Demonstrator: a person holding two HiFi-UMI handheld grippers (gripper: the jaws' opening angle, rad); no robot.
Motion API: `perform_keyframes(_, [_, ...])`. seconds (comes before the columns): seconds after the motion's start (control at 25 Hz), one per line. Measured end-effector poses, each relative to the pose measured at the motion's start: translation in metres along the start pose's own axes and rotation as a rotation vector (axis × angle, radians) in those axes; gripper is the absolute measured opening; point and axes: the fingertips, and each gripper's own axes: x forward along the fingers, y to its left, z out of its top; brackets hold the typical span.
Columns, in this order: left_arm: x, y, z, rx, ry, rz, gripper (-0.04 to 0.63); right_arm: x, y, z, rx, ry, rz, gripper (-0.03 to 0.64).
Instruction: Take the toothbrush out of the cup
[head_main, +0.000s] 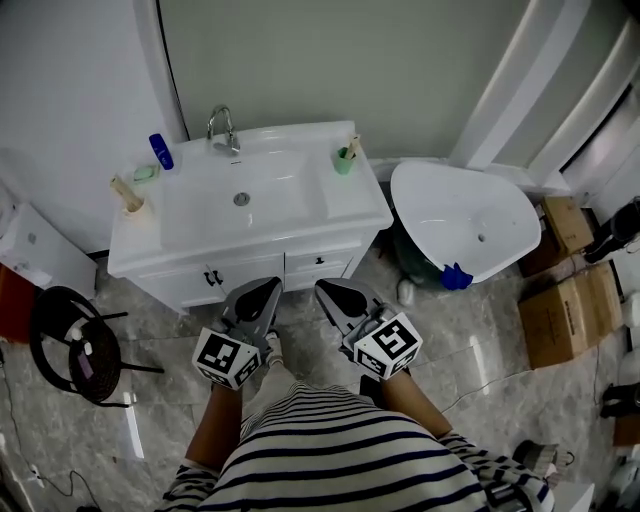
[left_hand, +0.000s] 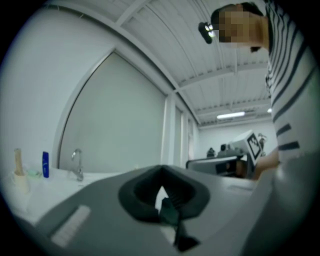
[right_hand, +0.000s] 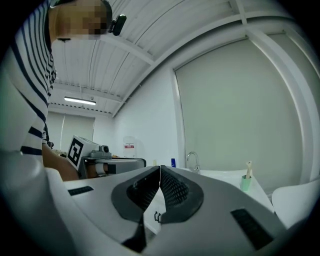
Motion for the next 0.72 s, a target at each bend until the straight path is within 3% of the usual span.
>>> perform_keyframes(0.44, [0.074, 0.133, 0.017, -0.004, -0.015, -0.043, 0.006, 0.131, -0.081, 0.017, 0.020, 0.010, -0.019, 0.007])
perform_keyframes(0.72, [0.103, 0.195, 0.028, -0.003, -0.031, -0.077, 0.006, 0.192, -0.114, 0.027, 0.016, 0.018, -0.041, 0.008])
